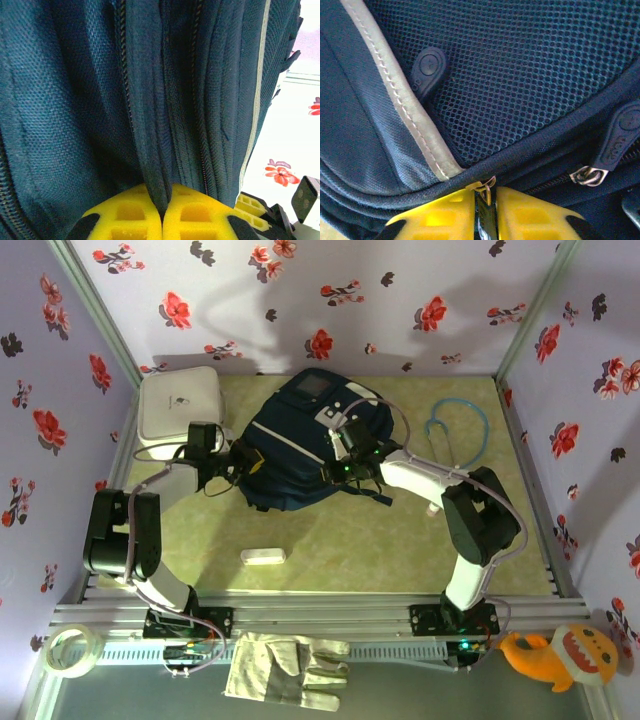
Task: Pack the student bag
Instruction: Unzip the student bag at the top-center of the table.
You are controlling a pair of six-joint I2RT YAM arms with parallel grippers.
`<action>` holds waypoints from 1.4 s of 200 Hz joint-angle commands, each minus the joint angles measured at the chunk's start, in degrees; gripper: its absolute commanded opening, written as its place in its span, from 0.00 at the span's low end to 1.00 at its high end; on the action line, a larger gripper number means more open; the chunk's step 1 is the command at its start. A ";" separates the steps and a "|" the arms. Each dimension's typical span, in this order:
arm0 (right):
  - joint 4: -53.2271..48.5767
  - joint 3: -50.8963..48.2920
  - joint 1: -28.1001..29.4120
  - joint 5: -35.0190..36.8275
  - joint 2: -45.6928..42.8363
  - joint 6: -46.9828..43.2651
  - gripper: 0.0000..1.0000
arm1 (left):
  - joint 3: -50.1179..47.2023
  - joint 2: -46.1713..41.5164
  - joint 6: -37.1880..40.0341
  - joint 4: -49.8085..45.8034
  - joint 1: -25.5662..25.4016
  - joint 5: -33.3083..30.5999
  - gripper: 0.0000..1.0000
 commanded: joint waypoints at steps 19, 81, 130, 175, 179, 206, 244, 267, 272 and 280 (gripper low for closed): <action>-2.26 0.62 1.12 1.93 -0.97 -0.62 0.07 | 0.13 -2.17 -0.43 1.85 -0.59 0.44 0.00; -3.91 -1.49 8.02 6.38 -4.76 -0.54 0.04 | -1.25 -1.01 -5.01 6.45 -4.05 -4.04 0.00; -2.69 0.69 13.10 7.49 -3.03 2.27 0.04 | -2.77 0.12 -9.40 11.56 -6.87 -7.20 0.00; 3.29 7.04 14.18 5.87 2.22 12.96 0.07 | -4.04 0.26 -10.91 11.92 -11.26 -11.18 0.00; 3.88 7.28 14.21 5.89 2.38 14.07 0.07 | -4.09 0.24 -10.91 11.69 -11.39 -11.54 0.01; 7.07 4.08 14.13 10.82 -0.24 19.36 0.14 | -5.15 -1.78 -9.99 10.51 -10.84 -12.69 0.12; 6.50 -3.81 11.86 13.74 -7.73 28.83 0.37 | -4.09 -8.55 -1.42 -1.01 -10.04 -17.79 0.36; 7.95 -6.69 10.95 12.43 -10.78 35.22 0.49 | -3.49 -12.68 4.43 -6.40 -10.08 -21.77 0.47; 8.21 -7.47 10.83 12.94 -11.37 36.51 0.50 | -3.17 -13.29 5.71 -7.26 -10.27 -22.07 0.48; 9.03 -8.63 10.66 13.82 -12.35 38.26 0.53 | -2.50 -14.10 7.53 -8.85 -10.60 -22.45 0.51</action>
